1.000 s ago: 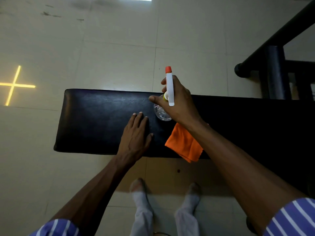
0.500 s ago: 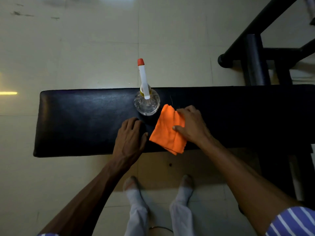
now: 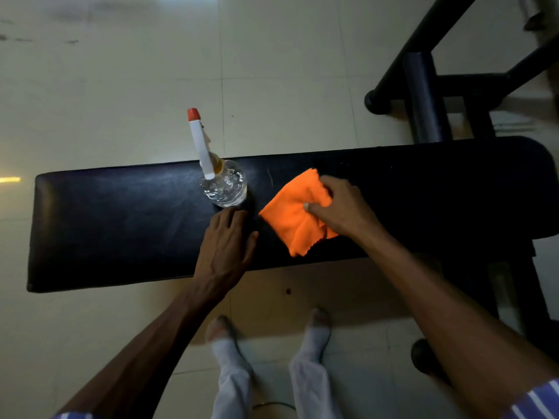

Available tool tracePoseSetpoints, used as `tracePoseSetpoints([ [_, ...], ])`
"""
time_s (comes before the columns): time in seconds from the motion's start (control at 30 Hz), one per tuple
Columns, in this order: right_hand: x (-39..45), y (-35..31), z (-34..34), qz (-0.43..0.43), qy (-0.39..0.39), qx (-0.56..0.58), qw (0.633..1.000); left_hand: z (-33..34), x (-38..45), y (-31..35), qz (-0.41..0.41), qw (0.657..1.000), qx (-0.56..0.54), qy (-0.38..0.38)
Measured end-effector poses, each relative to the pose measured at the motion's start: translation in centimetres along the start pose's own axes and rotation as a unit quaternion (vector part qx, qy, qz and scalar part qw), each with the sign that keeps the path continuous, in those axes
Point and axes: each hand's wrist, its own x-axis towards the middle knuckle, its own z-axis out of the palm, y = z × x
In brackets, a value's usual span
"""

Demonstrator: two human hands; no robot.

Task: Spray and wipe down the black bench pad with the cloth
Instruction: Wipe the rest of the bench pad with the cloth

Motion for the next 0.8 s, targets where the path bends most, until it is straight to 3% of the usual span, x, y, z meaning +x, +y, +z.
tracePoseSetpoints([
  [0.17, 0.7, -0.3, -6.2, -0.108, 0.149, -0.065, 0.981, 0.7, 1.6, 3.7, 0.03, 1.0, -0.004, 0.001],
  [0.23, 0.9, -0.2, -6.9, -0.154, 0.167, -0.122, 0.966, 1.0, 2.5, 5.0, 0.034, 0.999, 0.003, 0.007],
  [0.4, -0.3, 3.5, -4.5, -0.114, -0.052, -0.297, 0.947, 2.1, 4.4, 6.8, 0.022, 0.999, 0.029, 0.007],
  [0.5, -0.7, 5.4, -3.2, -0.09, -0.056, -0.264, 0.959, 2.9, 4.9, 7.1, 0.017, 0.999, 0.035, 0.006],
  [0.67, 2.2, 6.4, -1.3, -0.104, 0.093, -0.136, 0.981, 3.7, 5.9, 7.3, 0.023, 0.999, 0.037, 0.014],
  [0.8, 5.7, 6.5, 2.1, -0.105, 0.072, -0.14, 0.982, 4.2, 7.6, 7.3, 0.038, 0.998, 0.039, 0.027],
])
